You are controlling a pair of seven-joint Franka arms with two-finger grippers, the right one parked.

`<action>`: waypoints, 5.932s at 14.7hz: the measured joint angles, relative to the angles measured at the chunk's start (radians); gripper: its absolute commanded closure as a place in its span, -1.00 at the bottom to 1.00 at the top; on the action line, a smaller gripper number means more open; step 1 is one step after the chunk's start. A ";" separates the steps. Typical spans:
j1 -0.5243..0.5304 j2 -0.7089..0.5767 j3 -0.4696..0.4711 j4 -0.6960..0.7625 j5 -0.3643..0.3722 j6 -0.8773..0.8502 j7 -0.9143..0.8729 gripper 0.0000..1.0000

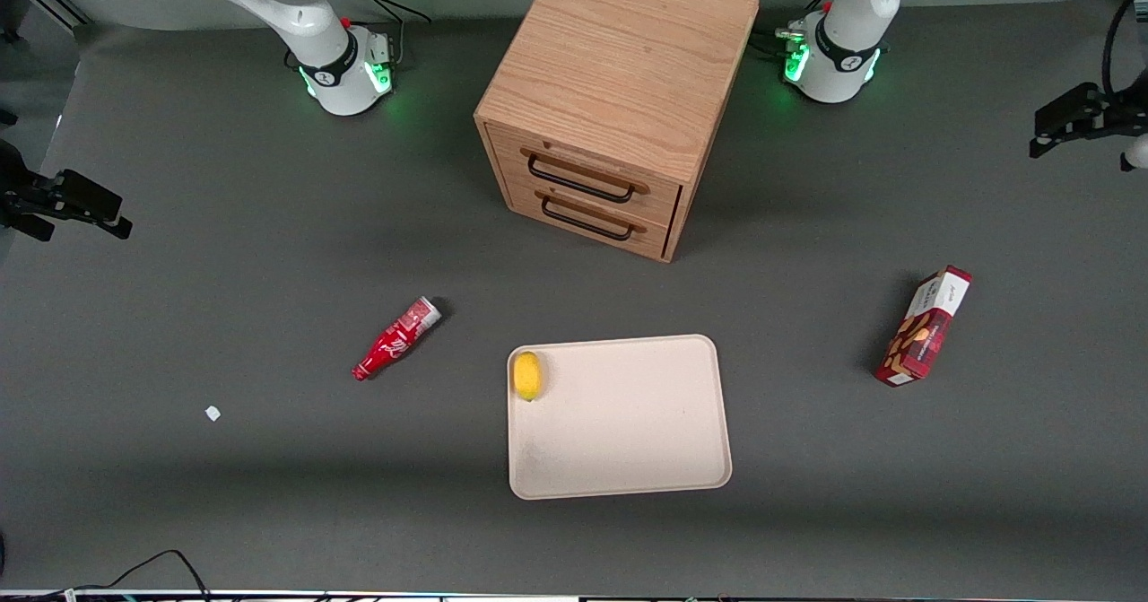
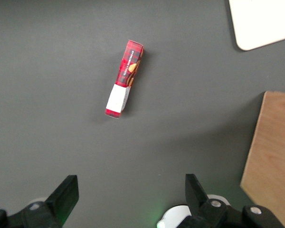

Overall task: Place red cookie box on tray
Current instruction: 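Move the left gripper toward the red plaid cookie box, then lower the open left gripper around the cookie box and close it, then lift the cookie box upright with the left gripper, then carry the cookie box over the cream tray beside the lemon, then lower the cookie box onto the tray and open the left gripper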

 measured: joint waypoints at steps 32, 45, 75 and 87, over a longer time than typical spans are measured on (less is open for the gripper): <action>0.015 0.549 0.083 -0.318 -0.259 0.803 0.529 1.00; 0.015 0.478 0.112 -0.060 -0.257 0.425 0.458 1.00; -0.032 0.839 -0.592 0.207 0.406 0.695 -1.068 1.00; -0.060 0.945 -0.596 0.200 0.573 0.802 -1.155 -0.52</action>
